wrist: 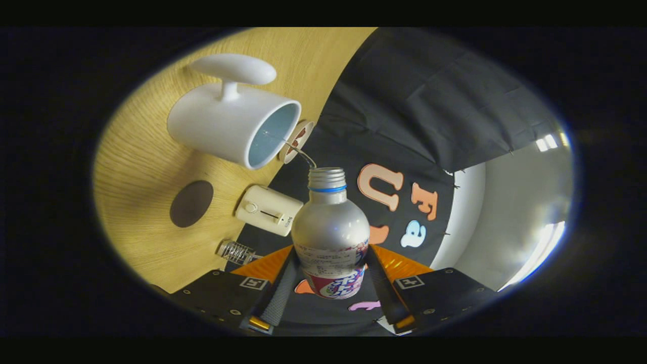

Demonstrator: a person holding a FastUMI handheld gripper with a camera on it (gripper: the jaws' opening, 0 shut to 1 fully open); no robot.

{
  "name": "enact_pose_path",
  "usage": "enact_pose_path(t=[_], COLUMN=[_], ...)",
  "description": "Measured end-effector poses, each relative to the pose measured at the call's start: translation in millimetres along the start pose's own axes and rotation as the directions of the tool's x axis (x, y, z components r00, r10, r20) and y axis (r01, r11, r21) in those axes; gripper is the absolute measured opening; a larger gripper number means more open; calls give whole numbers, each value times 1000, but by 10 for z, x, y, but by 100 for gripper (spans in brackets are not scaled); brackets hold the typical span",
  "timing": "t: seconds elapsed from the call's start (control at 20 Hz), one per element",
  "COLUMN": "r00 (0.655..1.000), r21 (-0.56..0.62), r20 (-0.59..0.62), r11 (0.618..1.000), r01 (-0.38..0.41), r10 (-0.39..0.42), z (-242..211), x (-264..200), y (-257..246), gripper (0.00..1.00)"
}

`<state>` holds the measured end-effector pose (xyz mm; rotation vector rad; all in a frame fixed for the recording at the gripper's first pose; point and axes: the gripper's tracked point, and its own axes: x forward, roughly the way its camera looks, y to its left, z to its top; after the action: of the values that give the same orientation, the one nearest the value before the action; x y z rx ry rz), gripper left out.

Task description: Take the bottle from table, then pour the juice into the cup, finally place the bottle on the coaster

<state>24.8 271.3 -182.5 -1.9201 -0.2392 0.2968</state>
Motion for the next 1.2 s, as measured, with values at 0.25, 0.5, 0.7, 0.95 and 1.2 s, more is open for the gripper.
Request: enact_pose_path(t=[0.25, 0.5, 0.7, 0.95, 1.2], r00=[1000, 1000, 1000, 997, 990], r21=[-1, -3, 45, 164, 356], r20=[2, 9, 4, 8, 25], r11=[1000, 1000, 999, 983, 924], r01=[4, 6, -12, -80, -141], r10=[-4, -6, 11, 79, 142], z=[7, 13, 31, 100, 191], x=[-3, 18, 27, -13, -75], y=[-21, -11, 48, 245, 255], gripper=[76, 76, 76, 76, 76])
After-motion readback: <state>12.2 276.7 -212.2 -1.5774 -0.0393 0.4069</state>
